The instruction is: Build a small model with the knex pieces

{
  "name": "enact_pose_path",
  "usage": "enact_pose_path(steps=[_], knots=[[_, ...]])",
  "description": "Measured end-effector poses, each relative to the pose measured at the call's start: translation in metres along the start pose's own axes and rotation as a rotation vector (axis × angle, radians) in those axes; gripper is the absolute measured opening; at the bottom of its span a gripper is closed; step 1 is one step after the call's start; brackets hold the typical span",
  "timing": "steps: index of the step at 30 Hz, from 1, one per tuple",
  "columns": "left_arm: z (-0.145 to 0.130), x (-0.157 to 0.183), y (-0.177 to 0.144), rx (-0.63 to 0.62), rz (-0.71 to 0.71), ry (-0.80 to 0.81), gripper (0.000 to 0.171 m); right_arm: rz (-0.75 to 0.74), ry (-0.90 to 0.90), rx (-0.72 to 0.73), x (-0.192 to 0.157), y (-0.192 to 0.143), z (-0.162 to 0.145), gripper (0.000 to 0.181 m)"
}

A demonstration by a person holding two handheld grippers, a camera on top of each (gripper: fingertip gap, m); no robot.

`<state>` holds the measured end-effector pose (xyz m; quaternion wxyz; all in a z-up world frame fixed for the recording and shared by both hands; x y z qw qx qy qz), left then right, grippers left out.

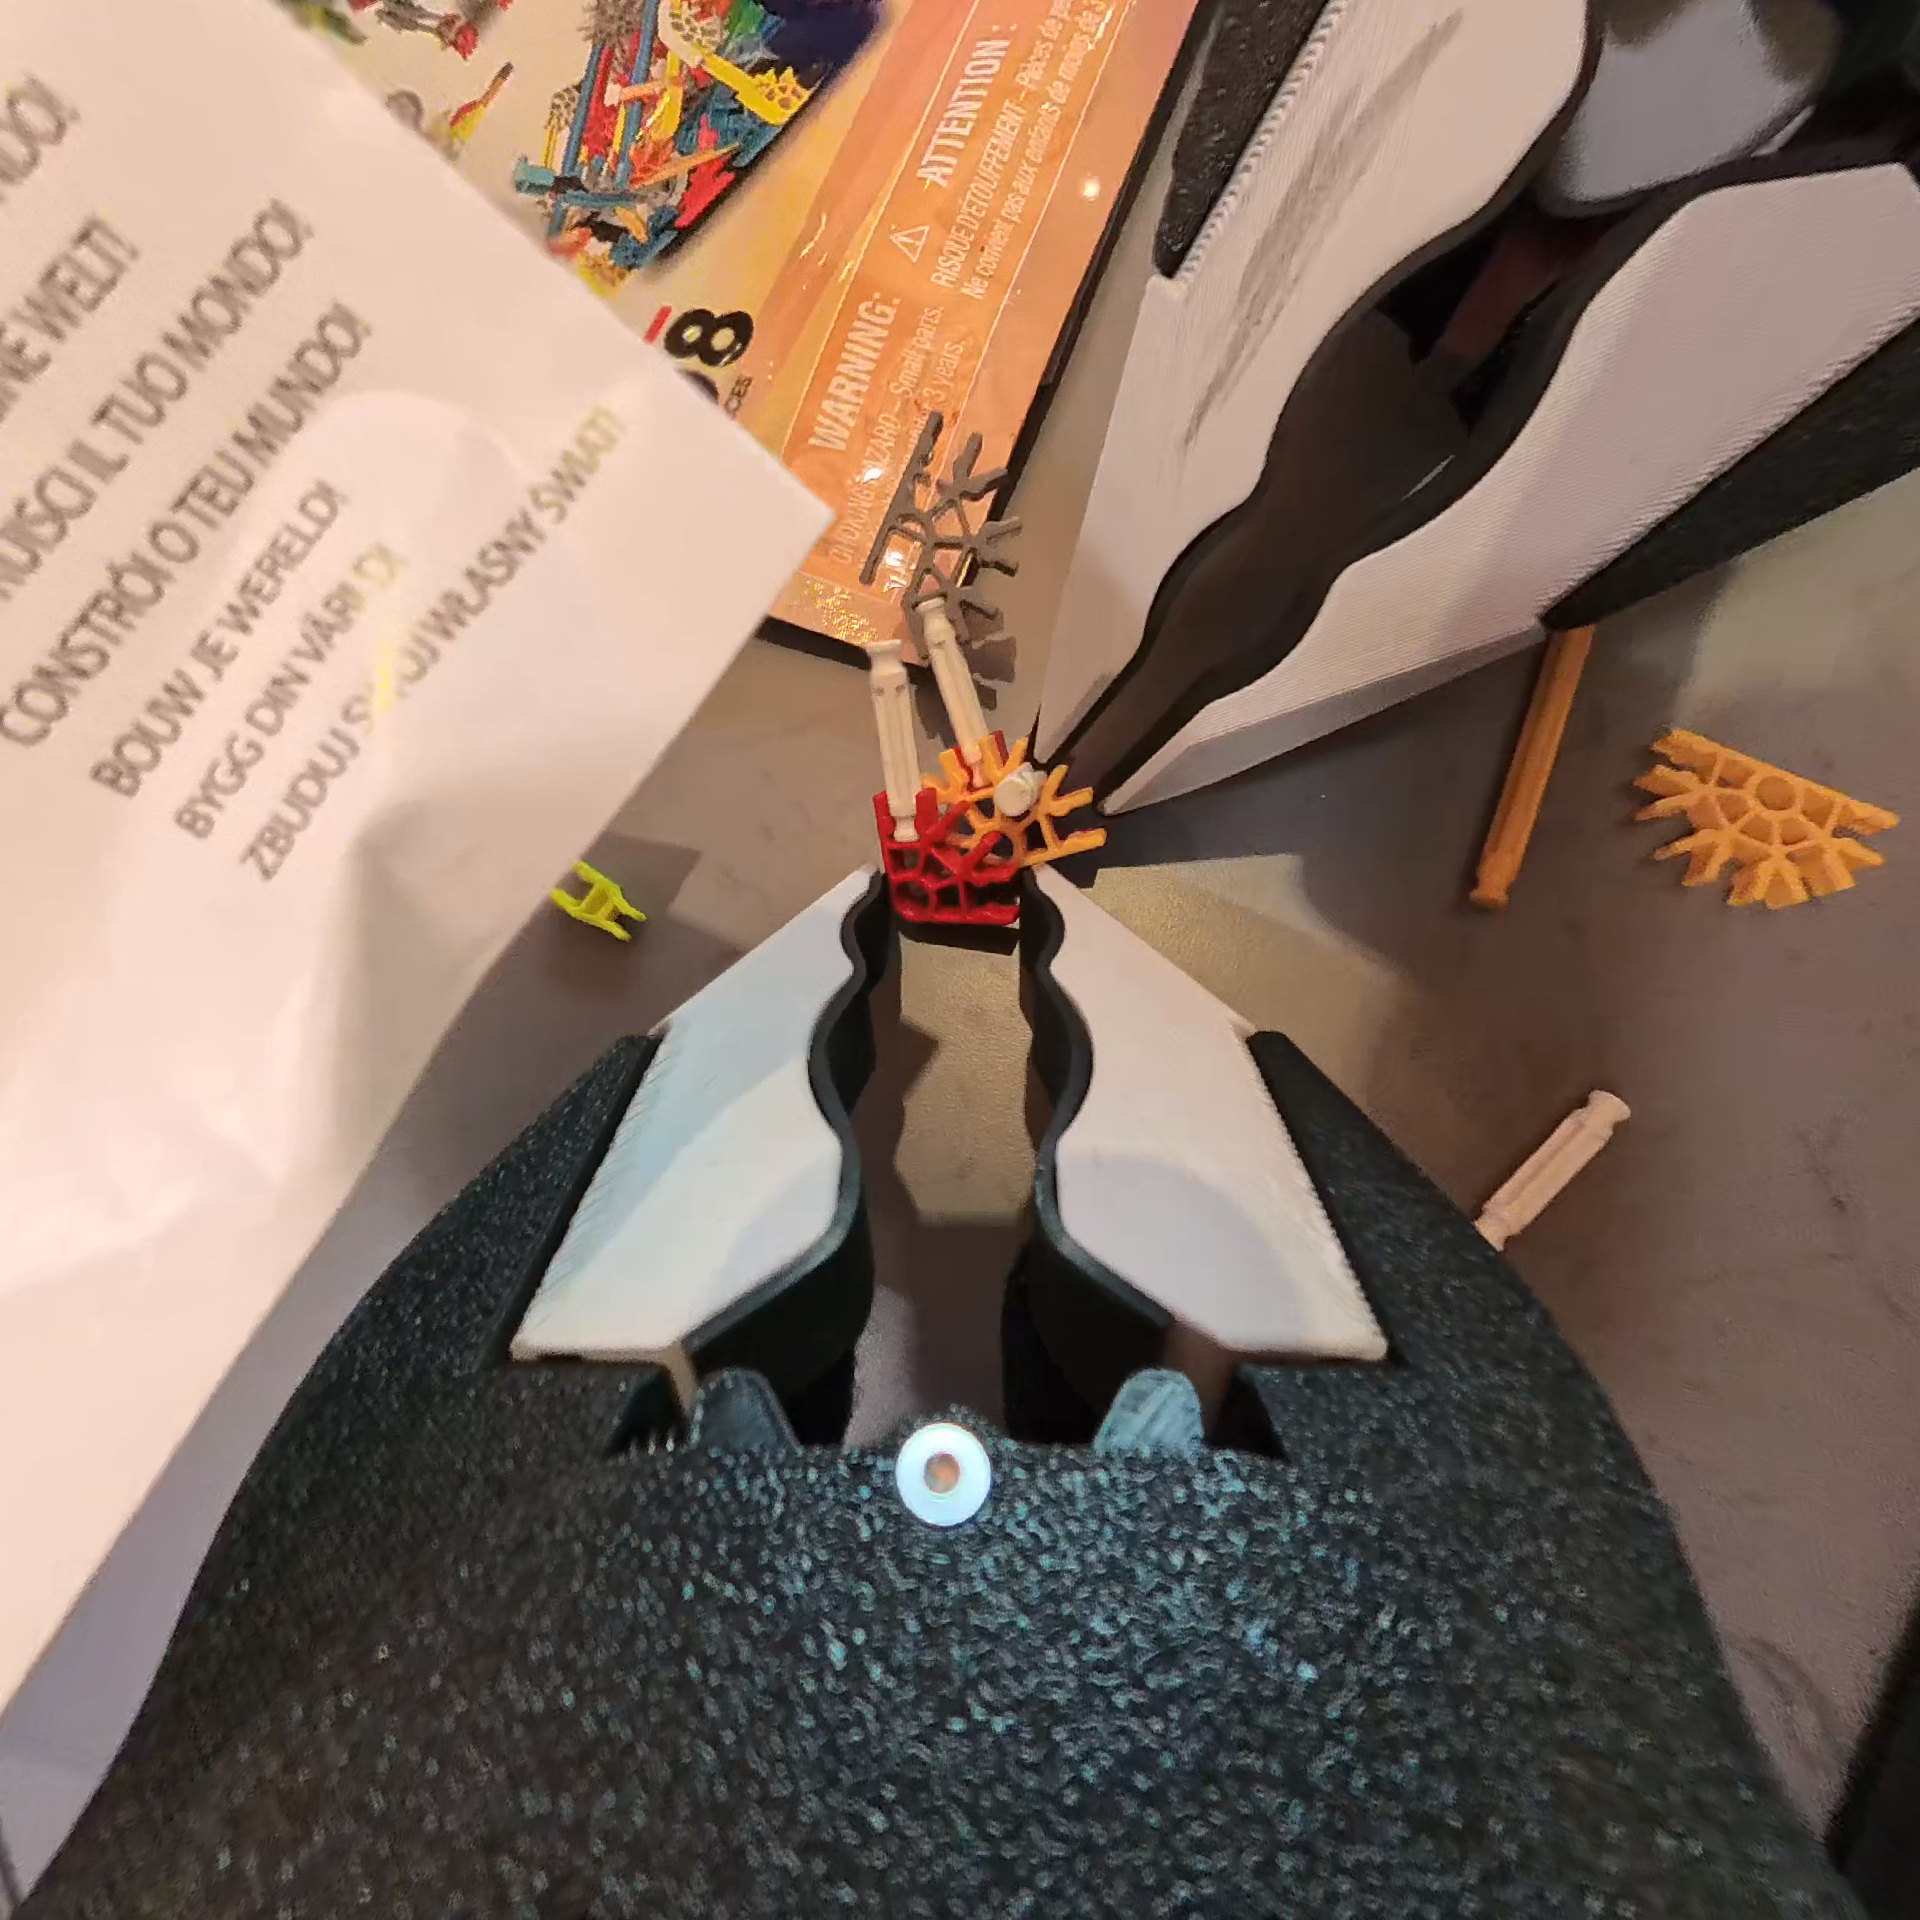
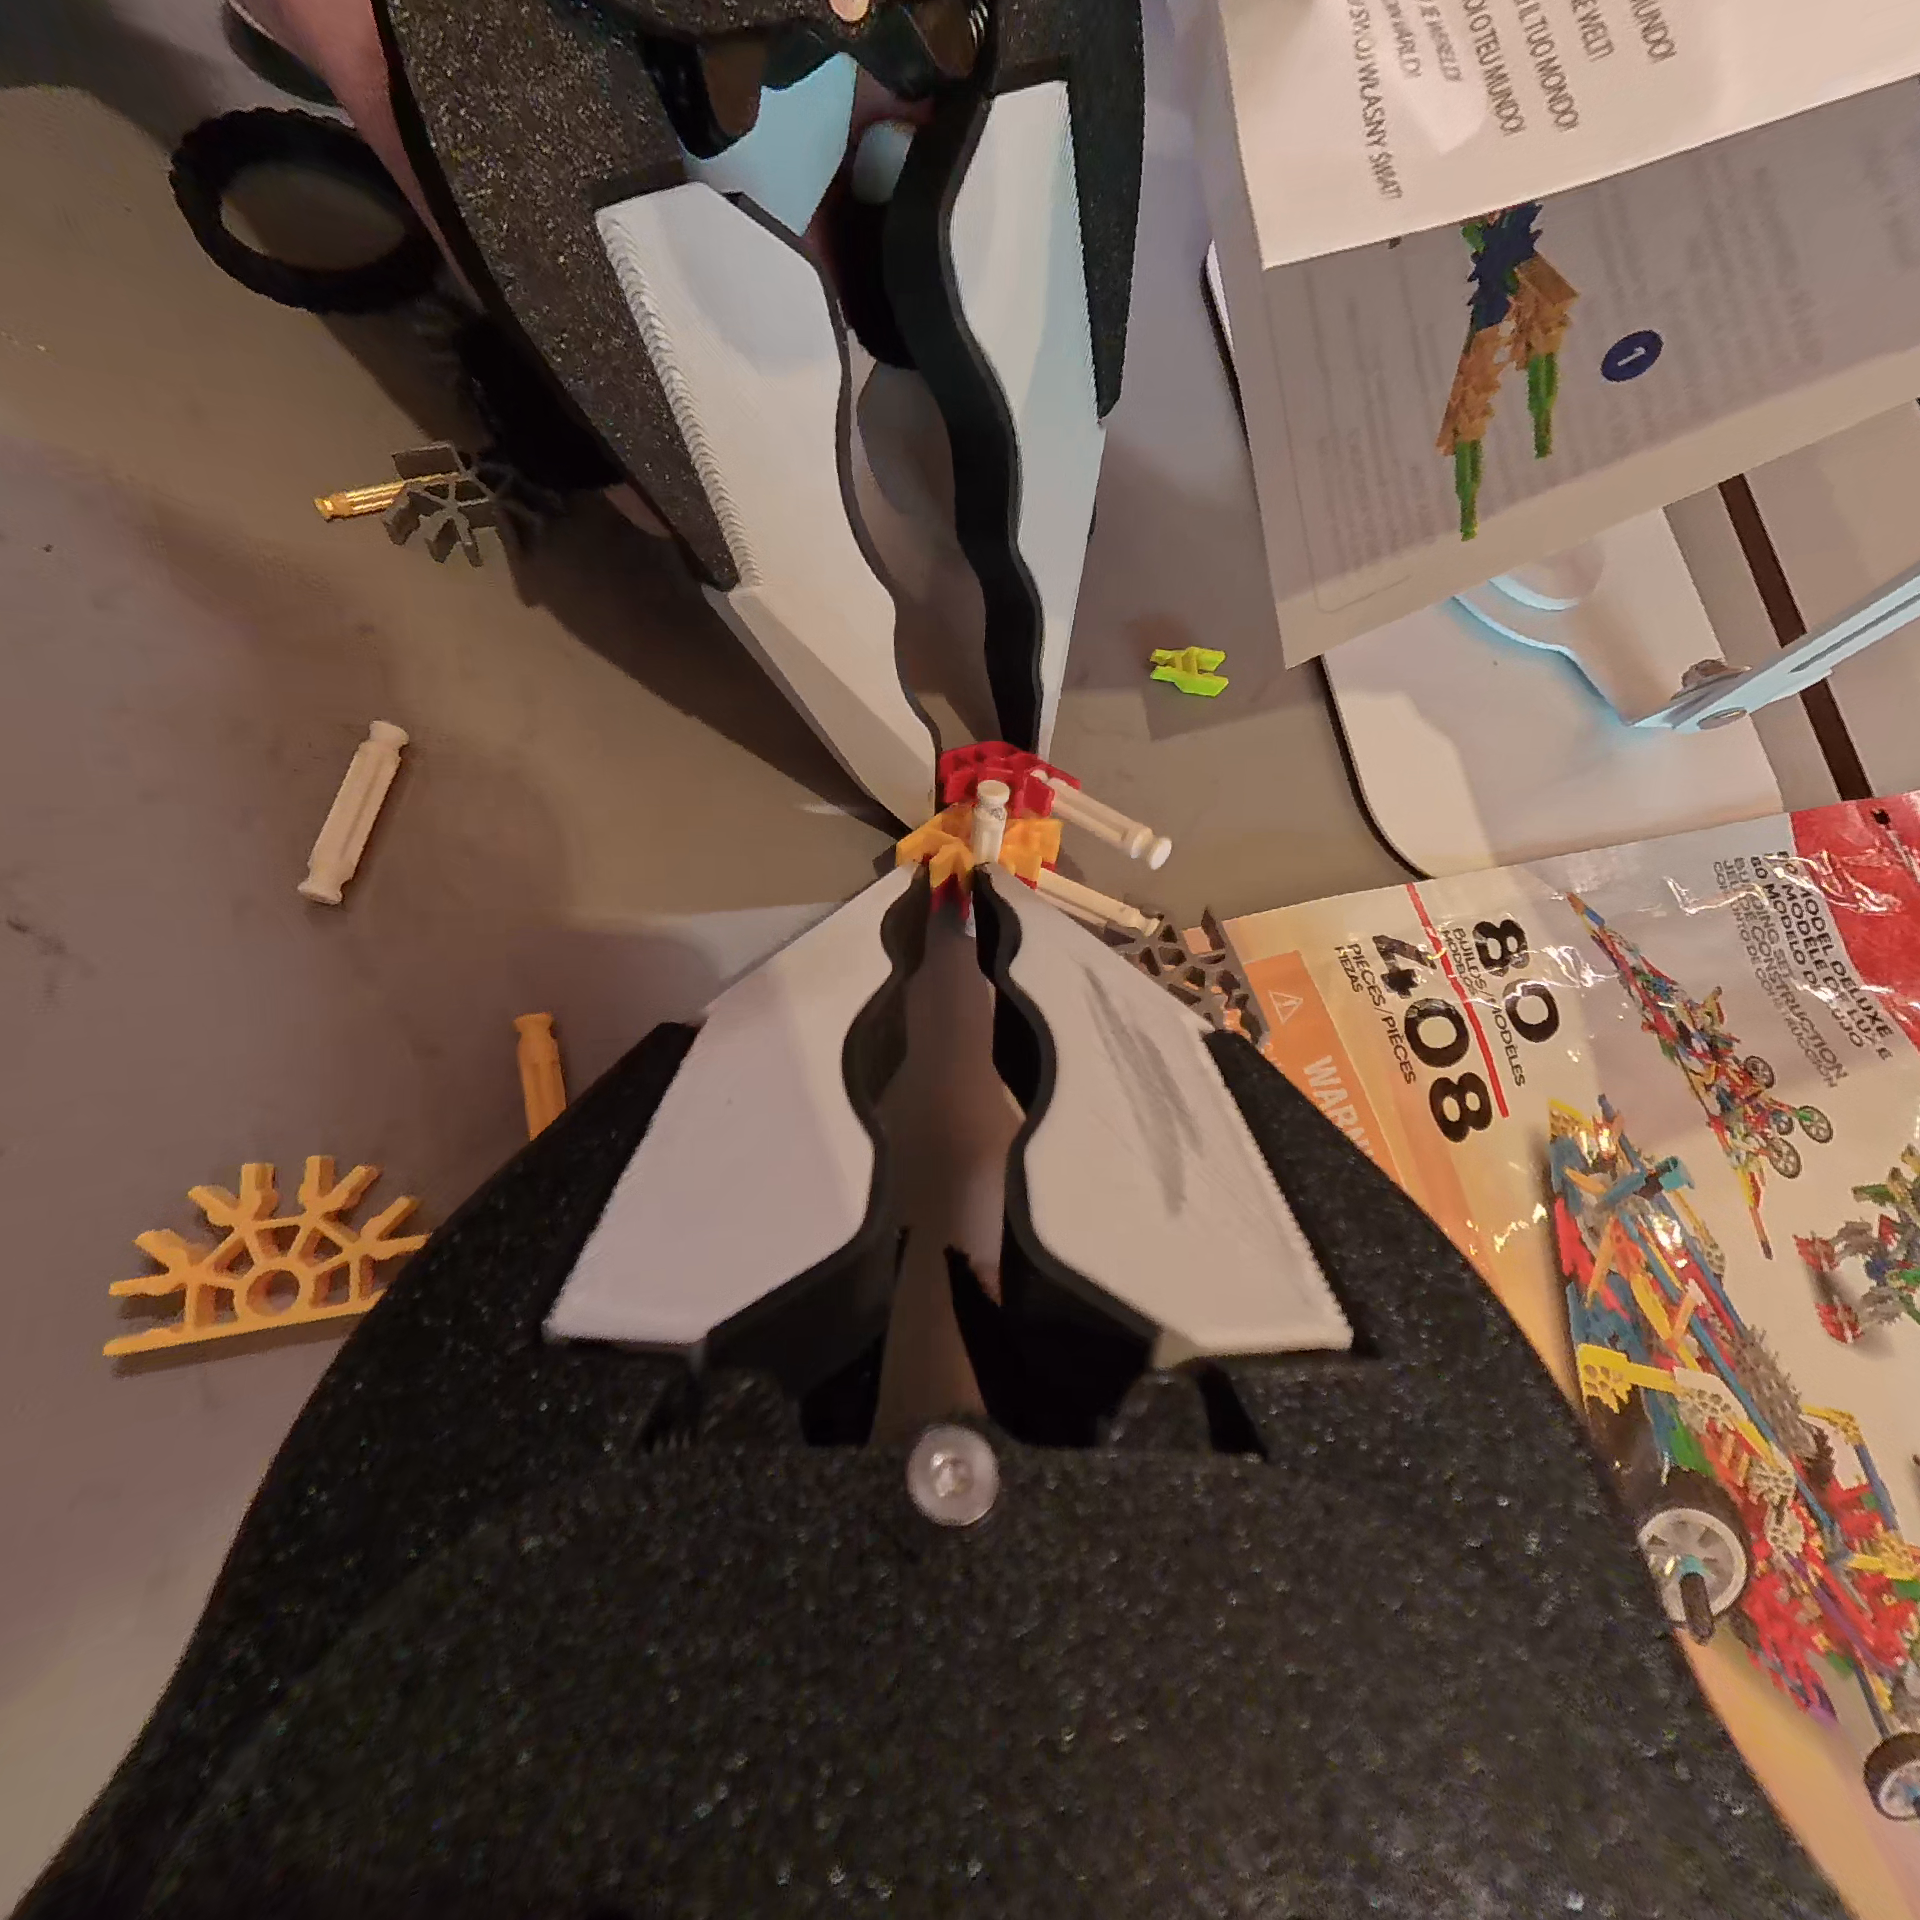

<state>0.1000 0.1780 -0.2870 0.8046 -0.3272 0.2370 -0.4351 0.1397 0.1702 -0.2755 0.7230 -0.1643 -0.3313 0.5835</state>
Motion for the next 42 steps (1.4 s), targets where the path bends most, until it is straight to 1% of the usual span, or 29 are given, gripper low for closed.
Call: enact_pose_path(steps=[5, 12, 16, 18, 22, 24, 25, 28, 32, 35, 37, 42], knots=[[0.0031, 0.004, 0.0002, -0.003, 0.035, 0.074, 0.023, -0.01, -0.008, -0.007, 0.0004, 0.0004, -0.0007, 0.007], [0.0052, 0.0058, 0.0012, 0.027, 0.021, 0.077, 0.023, -0.012, -0.008, -0.014, 0.001, 0.0002, -0.0011, 0.007], [0.0056, 0.0054, 0.0015, 0.027, 0.045, 0.121, 0.023, -0.016, -0.021, -0.017, 0.0013, 0.0004, -0.0017, 0.006], [0.0054, 0.0046, 0.0014, 0.014, 0.056, 0.118, 0.023, -0.017, -0.02, -0.017, 0.0015, 0.0007, -0.002, 0.007], [0.0049, 0.0035, -0.0005, 0.022, 0.019, 0.061, 0.023, -0.012, -0.019, -0.015, 0.0013, -0.0001, -0.0034, 0.007], [0.0038, 0.0018, -0.0007, 0.009, 0.042, 0.075, 0.023, -0.006, -0.021, -0.014, 0.0004, -0.0007, -0.004, 0.006], [0.0026, -0.0007, -0.001, 0.0, 0.067, 0.096, 0.023, -0.003, -0.022, -0.012, 0.0001, -0.0009, -0.0043, 0.0], [0.0046, 0.004, -0.002, 0.013, 0.045, 0.108, 0.023, -0.008, -0.023, -0.012, 0.0008, -0.0008, -0.0046, 0.0], [0.0063, 0.0046, -0.002, 0.019, 0.09, 0.204, 0.023, -0.006, -0.014, -0.013, 0.0014, -0.0008, -0.0051, 0.0], [0.0075, 0.0054, -0.0014, 0.014, 0.148, 0.31, 0.023, -0.009, -0.013, -0.014, 0.002, -0.0007, -0.0051, 0.0], [0.0064, 0.0054, 0.0003, -0.003, 0.175, 0.335, 0.023, -0.007, -0.004, -0.01, 0.0018, -0.0004, -0.0047, 0.0], [0.0087, 0.0077, 0.001, 0.006, 0.252, 0.436, 0.023, -0.002, 0.027, -0.009, 0.0029, -0.0003, -0.005, 0.0]])
Point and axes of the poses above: each gripper's, where its closed fingertips meet, y out along the fingers, z out of its top, x = y × z across the jaws, the point moved 2 cm from there along -y, back along the fingers
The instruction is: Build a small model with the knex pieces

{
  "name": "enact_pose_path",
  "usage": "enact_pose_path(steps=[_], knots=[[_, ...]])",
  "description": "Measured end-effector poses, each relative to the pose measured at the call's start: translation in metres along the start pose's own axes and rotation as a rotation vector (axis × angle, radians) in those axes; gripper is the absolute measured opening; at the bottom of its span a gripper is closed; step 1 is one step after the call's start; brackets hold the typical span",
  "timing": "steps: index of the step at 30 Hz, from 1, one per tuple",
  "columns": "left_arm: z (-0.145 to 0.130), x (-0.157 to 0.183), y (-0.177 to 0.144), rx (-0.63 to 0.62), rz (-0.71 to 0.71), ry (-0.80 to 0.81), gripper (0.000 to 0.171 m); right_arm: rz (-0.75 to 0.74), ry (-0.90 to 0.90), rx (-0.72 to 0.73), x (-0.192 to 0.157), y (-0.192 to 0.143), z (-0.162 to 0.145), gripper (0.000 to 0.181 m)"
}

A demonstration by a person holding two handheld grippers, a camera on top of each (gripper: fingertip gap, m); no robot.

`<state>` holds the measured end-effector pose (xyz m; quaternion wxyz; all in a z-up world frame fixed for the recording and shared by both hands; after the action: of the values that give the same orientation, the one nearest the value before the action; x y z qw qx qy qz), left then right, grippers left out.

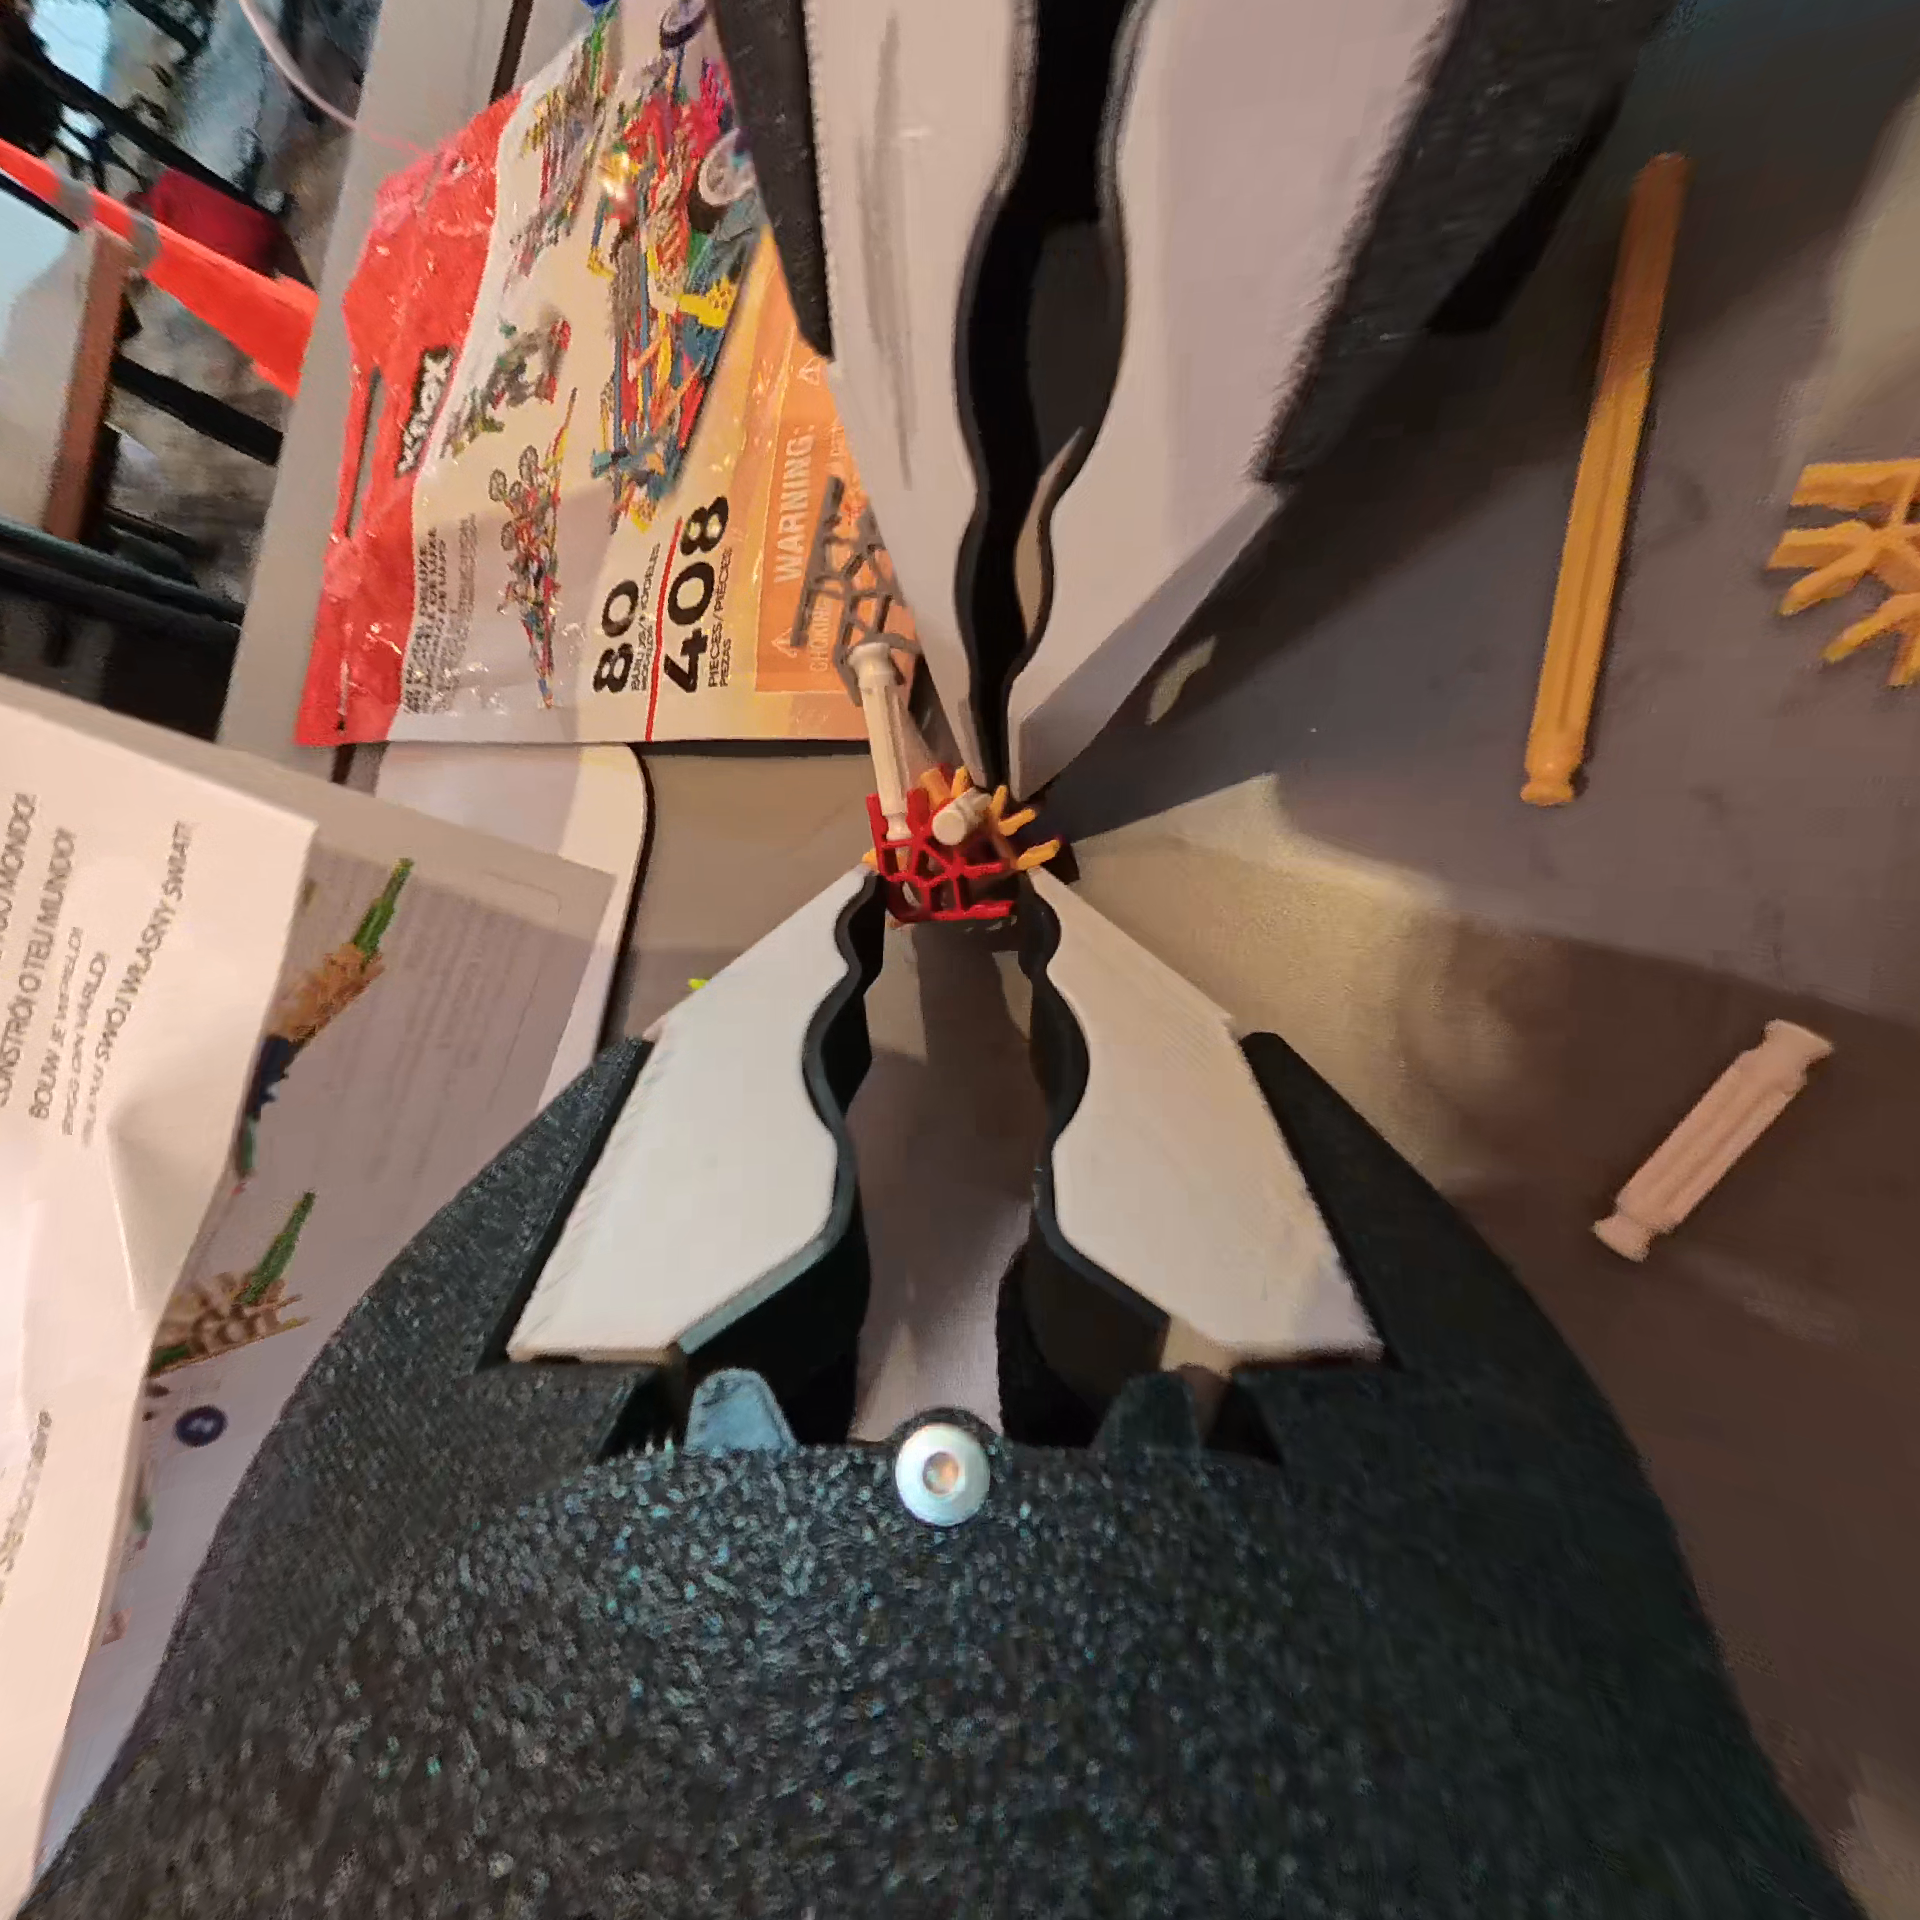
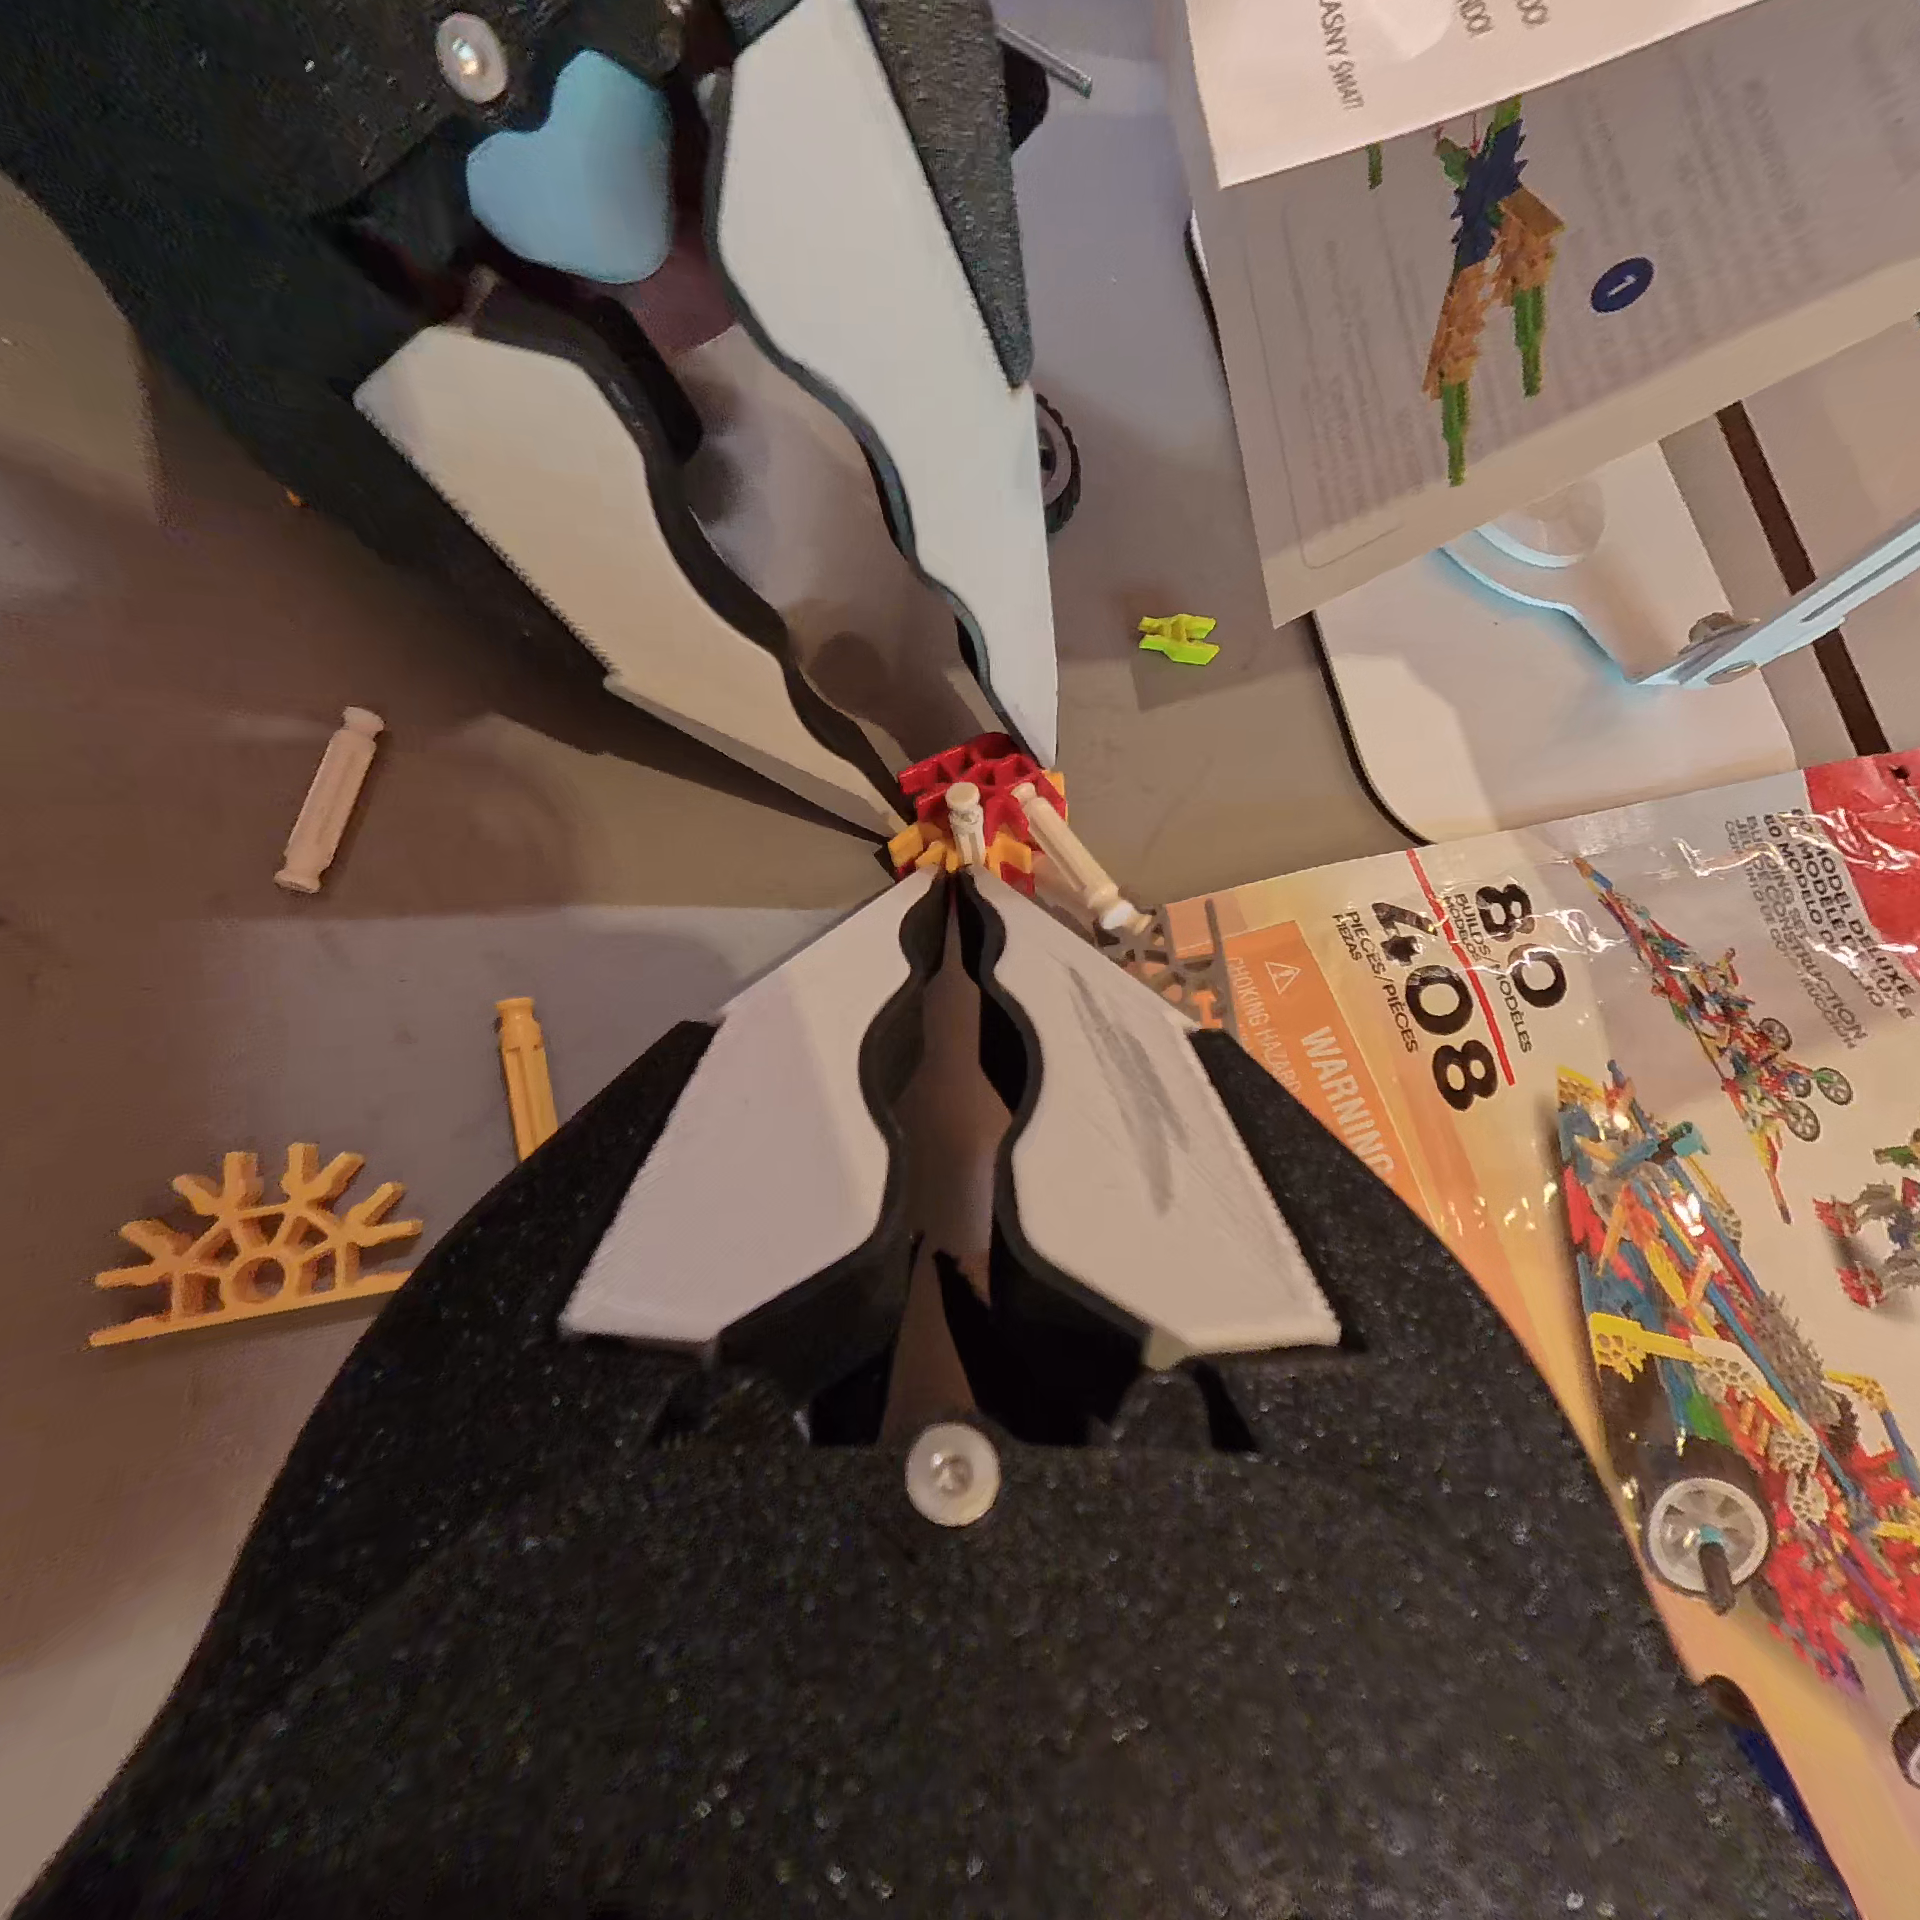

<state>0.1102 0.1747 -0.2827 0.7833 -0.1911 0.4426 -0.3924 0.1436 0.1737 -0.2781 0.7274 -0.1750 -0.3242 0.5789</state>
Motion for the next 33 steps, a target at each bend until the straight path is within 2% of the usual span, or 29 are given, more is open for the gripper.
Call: enact_pose_path(steps=[3, 11, 19, 25, 33], knots=[[0.0008, 0.0005, 0.0001, 0.012, 0.031, 0.038, 0.023, 0.008, 0.023, 0.003, 0.0, -0.0003, -0.0003, 0.0], [0.0004, 0.0008, 0.0006, 0.056, 0.016, -0.031, 0.022, 0.02, 0.073, 0.005, 0.001, 0.0009, 0.0015, 0.0], [-0.0006, 0.001, 0.0013, 0.101, -0.08, -0.175, 0.024, 0.015, 0.085, 0.005, 0.0019, 0.0012, 0.0032, 0.0], [0.0085, 0.0038, -0.0017, 0.151, -0.197, -0.298, 0.035, 0.056, 0.09, 0.012, -0.0054, 0.0028, 0.0055, 0.0], [0.0046, 0.0009, -0.0019, 0.142, -0.202, -0.316, 0.031, 0.037, 0.082, -0.005, -0.0042, 0.0032, 0.0055, 0.0]])
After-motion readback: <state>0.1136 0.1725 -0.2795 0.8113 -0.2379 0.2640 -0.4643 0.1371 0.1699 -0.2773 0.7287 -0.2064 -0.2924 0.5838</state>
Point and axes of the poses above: each gripper's, where its closed fingertips meet, y out along the fingers, z out of its top, x = y × z across the jaws, the point moved 2 cm from there along -y, back along the fingers
